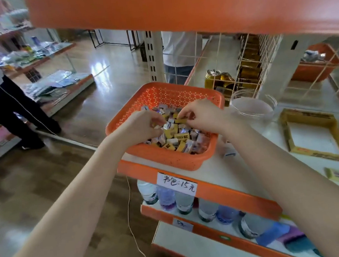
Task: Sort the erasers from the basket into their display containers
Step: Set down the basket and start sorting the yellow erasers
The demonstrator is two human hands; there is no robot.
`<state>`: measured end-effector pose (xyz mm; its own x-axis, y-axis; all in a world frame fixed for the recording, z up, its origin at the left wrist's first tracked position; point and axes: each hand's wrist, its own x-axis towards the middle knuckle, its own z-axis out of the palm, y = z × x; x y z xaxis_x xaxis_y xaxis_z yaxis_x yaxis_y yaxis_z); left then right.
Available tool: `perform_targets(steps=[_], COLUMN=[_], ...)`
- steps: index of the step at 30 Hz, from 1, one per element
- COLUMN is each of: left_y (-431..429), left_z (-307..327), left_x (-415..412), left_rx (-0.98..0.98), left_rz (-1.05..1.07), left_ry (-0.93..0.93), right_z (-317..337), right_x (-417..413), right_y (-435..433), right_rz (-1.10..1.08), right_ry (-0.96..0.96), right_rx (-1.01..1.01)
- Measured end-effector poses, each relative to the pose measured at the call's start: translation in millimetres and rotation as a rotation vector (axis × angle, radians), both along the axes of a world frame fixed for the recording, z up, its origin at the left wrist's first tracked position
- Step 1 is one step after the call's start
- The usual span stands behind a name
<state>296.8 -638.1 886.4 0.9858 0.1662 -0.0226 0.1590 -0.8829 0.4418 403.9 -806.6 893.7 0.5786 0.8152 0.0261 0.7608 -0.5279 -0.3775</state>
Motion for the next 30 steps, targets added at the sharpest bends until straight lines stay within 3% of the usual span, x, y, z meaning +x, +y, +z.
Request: perform_targets(steps=[7,13,20,26,30], left_y=[-7,4,12,20,21], left_z=[-5,1,-1,-7,-4], left_x=[31,41,34,28,30], left_rx=[0.139,0.059,-0.045,-0.105,-0.095], left_rz=[-0.174,-0.236,-0.237,-0.252,-0.222], left_ry=[0.254,0.409,0.303,0.171,0.067], right_z=[-9,-10,-12,-11,-7], right_x=[4,5,4,1,-5], right_y=[3,2,8,5,0], right_rz=[-0.018,0.053,0.095,0.044,-0.101], right_ry=[-0.026,-0.074,-0.133,-0.109,0.045], right_rx=[-0.107,-0.206,-0.362,-0.259,0.006])
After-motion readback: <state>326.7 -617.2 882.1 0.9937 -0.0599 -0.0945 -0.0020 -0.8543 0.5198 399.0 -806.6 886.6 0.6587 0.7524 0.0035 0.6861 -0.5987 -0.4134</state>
